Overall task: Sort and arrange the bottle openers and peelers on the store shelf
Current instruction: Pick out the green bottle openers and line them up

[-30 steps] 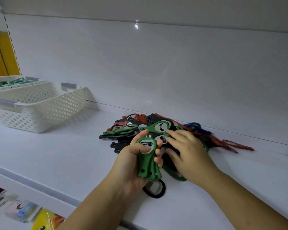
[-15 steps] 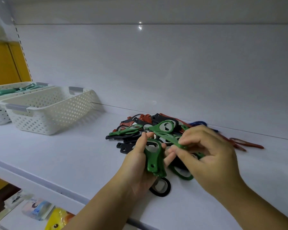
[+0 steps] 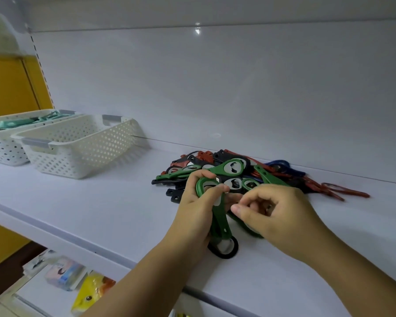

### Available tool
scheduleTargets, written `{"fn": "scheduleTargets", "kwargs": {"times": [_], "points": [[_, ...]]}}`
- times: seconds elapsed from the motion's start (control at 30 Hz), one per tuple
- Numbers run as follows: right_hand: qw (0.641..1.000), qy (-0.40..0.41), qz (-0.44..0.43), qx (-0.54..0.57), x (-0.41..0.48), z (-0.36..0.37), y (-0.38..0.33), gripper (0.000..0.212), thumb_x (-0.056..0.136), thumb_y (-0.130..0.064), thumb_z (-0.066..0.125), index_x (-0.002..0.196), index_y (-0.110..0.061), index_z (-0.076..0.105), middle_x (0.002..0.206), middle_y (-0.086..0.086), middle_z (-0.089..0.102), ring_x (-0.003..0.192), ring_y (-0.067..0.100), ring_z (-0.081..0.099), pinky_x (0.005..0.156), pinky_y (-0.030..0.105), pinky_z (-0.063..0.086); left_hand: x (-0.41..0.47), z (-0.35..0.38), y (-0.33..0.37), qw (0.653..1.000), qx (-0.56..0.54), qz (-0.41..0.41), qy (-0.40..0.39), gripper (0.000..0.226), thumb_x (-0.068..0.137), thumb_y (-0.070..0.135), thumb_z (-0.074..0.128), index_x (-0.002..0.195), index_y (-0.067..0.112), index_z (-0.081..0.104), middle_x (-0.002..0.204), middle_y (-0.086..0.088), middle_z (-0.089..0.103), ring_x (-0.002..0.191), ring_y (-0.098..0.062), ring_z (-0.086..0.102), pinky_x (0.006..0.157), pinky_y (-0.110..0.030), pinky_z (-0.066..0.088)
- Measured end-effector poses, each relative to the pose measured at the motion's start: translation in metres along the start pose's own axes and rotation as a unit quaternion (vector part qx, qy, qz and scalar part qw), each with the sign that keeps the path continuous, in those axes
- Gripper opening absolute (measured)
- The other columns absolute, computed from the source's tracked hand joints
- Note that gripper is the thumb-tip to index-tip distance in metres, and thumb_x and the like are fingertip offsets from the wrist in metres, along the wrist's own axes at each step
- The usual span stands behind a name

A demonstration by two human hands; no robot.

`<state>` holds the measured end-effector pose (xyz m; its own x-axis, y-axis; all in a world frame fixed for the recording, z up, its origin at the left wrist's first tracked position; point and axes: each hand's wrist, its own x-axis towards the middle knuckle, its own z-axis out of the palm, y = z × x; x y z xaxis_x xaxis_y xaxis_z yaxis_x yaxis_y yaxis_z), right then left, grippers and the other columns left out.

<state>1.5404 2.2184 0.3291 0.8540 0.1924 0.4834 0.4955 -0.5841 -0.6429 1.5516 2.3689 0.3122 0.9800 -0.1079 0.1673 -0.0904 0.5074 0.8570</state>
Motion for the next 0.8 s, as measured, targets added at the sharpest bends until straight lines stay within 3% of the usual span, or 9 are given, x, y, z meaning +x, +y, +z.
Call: {"fn": "scheduleTargets", "kwargs": {"times": [0.13,0.2,0.3,0.4,0.5,0.6,0.7,0.8], "points": [[0.960,-0.261,0.090,-0.056,-0.001,-0.007,-0.002,0.032,0.073,-0.050,0.072,0.072,-0.018,0.070,0.059,-0.007,0.051,0.054,0.004,0.045,0.054,0.024,0.036,-0.004,0.004,-0.005,0.999,0.033,0.041,-0.007,0.014,0.095,0.008,0.051,0.095,0.021,0.048,0.070,-0.001,0.062,0.084,-0.026,0.068,0.071,-0.035,0.056],[0.946,-0.299,0.115,-0.052,0.001,-0.010,-0.007,0.042,0.072,-0.050,0.074,0.069,-0.009,0.063,0.059,-0.005,0.048,0.054,0.007,0.043,0.053,0.025,0.034,-0.007,0.008,-0.006,0.996,0.067,0.052,-0.011,0.013,0.096,0.009,0.050,0.096,0.022,0.047,0.070,0.002,0.063,0.085,-0.023,0.068,0.072,-0.036,0.057],[0.951,-0.265,0.160,-0.026,-0.005,-0.005,-0.011,0.041,0.066,-0.047,0.077,0.062,-0.010,0.060,0.057,-0.005,0.047,0.055,0.010,0.041,0.053,0.027,0.032,-0.009,0.011,-0.009,0.991,0.116,0.053,-0.037,0.019,0.095,0.006,0.052,0.094,0.025,0.048,0.071,0.001,0.066,0.087,-0.025,0.068,0.078,-0.041,0.057],[0.952,-0.222,0.203,0.053,-0.022,0.000,-0.011,0.036,0.063,-0.043,0.078,0.076,-0.010,0.068,0.062,-0.005,0.055,0.059,0.012,0.044,0.057,0.029,0.033,-0.011,0.013,-0.011,0.983,0.166,0.053,-0.066,0.021,0.094,0.005,0.053,0.091,0.025,0.047,0.075,-0.002,0.065,0.090,-0.030,0.069,0.081,-0.050,0.056],[0.956,-0.158,0.228,0.098,-0.039,-0.007,-0.012,0.023,0.074,-0.024,0.078,0.066,-0.010,0.062,0.047,-0.017,0.048,0.048,0.005,0.038,0.050,0.019,0.031,-0.016,0.023,-0.012,0.970,0.212,0.057,-0.106,0.020,0.093,0.006,0.054,0.091,0.025,0.046,0.079,-0.005,0.064,0.088,-0.026,0.069,0.077,-0.049,0.057],[0.959,-0.096,0.237,0.119,-0.055,-0.014,-0.014,0.028,0.073,-0.021,0.077,0.066,-0.001,0.058,0.053,-0.004,0.049,0.056,0.013,0.041,0.056,0.025,0.035,-0.024,0.043,-0.011,0.953,0.255,0.087,-0.141,0.022,0.092,0.011,0.057,0.089,0.030,0.047,0.078,-0.010,0.066,0.084,-0.033,0.067,0.073,-0.057,0.055],[0.960,-0.022,0.249,0.126,-0.072,-0.026,-0.007,0.031,0.075,-0.012,0.072,0.074,0.013,0.053,0.064,0.013,0.043,0.061,0.019,0.034,0.058,0.028,0.031,-0.032,0.065,-0.015,0.935,0.283,0.131,-0.171,0.026,0.092,0.014,0.058,0.087,0.036,0.046,0.079,-0.003,0.063,0.084,-0.027,0.067,0.074,-0.054,0.054],[0.960,0.010,0.256,0.115,-0.091,-0.044,-0.001,0.025,0.076,-0.006,0.070,0.059,0.001,0.053,0.056,0.005,0.039,0.054,0.014,0.031,0.052,0.022,0.026,-0.041,0.087,-0.027,0.922,0.287,0.141,-0.217,0.023,0.091,0.017,0.059,0.091,0.035,0.044,0.078,-0.006,0.061,0.077,-0.032,0.064,0.070,-0.054,0.052]]}}
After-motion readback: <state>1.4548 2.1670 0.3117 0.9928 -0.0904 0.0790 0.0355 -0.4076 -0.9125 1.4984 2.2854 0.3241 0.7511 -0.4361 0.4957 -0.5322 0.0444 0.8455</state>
